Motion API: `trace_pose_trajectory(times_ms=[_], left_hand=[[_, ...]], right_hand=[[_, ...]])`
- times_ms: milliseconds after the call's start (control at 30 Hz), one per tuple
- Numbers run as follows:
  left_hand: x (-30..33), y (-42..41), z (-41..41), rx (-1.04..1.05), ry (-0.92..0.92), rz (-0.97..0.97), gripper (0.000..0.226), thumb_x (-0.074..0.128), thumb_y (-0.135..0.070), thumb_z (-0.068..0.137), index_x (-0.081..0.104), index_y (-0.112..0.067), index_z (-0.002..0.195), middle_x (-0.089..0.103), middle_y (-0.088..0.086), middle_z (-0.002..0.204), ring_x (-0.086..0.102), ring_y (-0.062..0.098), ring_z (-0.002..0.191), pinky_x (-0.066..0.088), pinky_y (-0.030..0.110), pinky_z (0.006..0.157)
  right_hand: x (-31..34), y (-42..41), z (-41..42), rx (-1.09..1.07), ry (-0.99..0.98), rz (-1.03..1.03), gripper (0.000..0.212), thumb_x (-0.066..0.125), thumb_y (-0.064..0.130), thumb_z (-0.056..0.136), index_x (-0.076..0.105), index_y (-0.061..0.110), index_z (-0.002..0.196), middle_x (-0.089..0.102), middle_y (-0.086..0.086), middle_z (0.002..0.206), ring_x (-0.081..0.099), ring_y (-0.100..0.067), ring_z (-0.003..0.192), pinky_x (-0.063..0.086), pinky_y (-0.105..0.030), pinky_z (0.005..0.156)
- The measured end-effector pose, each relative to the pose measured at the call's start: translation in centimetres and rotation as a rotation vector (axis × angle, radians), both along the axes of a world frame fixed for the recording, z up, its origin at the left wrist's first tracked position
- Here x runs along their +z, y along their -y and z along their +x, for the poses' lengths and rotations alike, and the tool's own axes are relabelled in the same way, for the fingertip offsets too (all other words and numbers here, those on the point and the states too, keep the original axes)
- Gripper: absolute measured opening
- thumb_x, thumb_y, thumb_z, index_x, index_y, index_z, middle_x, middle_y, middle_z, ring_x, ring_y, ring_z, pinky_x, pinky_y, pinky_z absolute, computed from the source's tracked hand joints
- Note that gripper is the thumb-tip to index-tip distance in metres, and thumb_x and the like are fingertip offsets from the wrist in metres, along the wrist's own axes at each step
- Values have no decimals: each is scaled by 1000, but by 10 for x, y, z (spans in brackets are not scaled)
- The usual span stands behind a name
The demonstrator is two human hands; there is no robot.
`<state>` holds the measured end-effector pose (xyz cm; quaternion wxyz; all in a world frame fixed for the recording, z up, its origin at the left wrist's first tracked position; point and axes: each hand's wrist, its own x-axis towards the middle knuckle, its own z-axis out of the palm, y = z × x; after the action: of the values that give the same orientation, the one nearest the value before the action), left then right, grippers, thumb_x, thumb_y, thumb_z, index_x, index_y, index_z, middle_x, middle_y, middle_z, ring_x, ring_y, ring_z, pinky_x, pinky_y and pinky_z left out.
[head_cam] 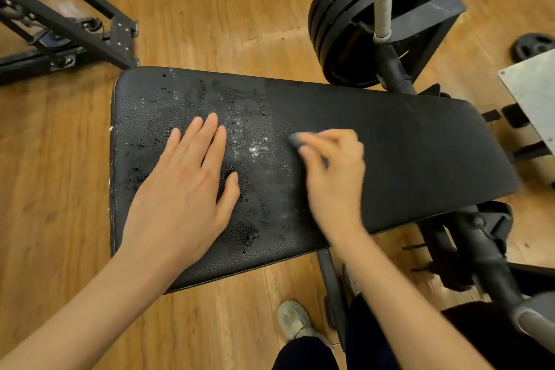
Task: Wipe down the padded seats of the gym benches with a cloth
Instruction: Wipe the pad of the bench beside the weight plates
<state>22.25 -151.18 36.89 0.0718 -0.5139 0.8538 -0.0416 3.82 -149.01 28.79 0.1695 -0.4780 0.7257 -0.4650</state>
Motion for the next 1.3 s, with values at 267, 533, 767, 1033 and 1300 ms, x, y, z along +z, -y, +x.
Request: trace_pose_trajectory(times_ms=[267, 533, 767, 1033, 1300], left_hand=[[-1, -1, 2, -17, -4, -10, 70, 23, -44, 99, 32, 0, 153, 29, 16, 161, 25, 29, 150, 15, 43, 124], [-2, 0, 3, -21, -7, -5, 70, 24, -44, 99, 32, 1, 152, 28, 17, 161, 25, 30, 150, 16, 44, 124], [-3, 0, 3, -23, -32, -15, 70, 27, -43, 99, 30, -1, 153, 28, 15, 162, 23, 29, 151, 10, 40, 124], [4, -2, 7, -44, -137, 68, 60, 35, -40, 104, 33, -7, 154, 27, 5, 163, 21, 22, 152, 9, 36, 124], [6, -41, 29, -87, -136, 41, 67, 29, -46, 99, 36, -6, 152, 28, 3, 163, 23, 20, 150, 0, 24, 124]], right_hand=[[-16, -24, -44, -24, 69, 36, 18, 69, 16, 90, 74, 27, 104, 57, 2, 108, 53, -15, 102, 45, -27, 91], [12, -34, 18, 342, 86, -117, 12, 73, 18, 86, 79, 19, 96, 62, 0, 102, 55, -21, 100, 45, -27, 93], [-3, -49, -26, 11, 185, 5, 10, 73, 19, 87, 79, 27, 91, 62, 5, 100, 56, -18, 103, 38, -12, 88], [-14, -64, -48, 198, 164, -28, 13, 73, 19, 86, 78, 25, 96, 62, 3, 104, 56, -19, 105, 45, -27, 95], [12, -86, 37, 311, 186, -149, 11, 74, 16, 86, 79, 18, 96, 62, -3, 101, 52, -20, 99, 41, -22, 90]])
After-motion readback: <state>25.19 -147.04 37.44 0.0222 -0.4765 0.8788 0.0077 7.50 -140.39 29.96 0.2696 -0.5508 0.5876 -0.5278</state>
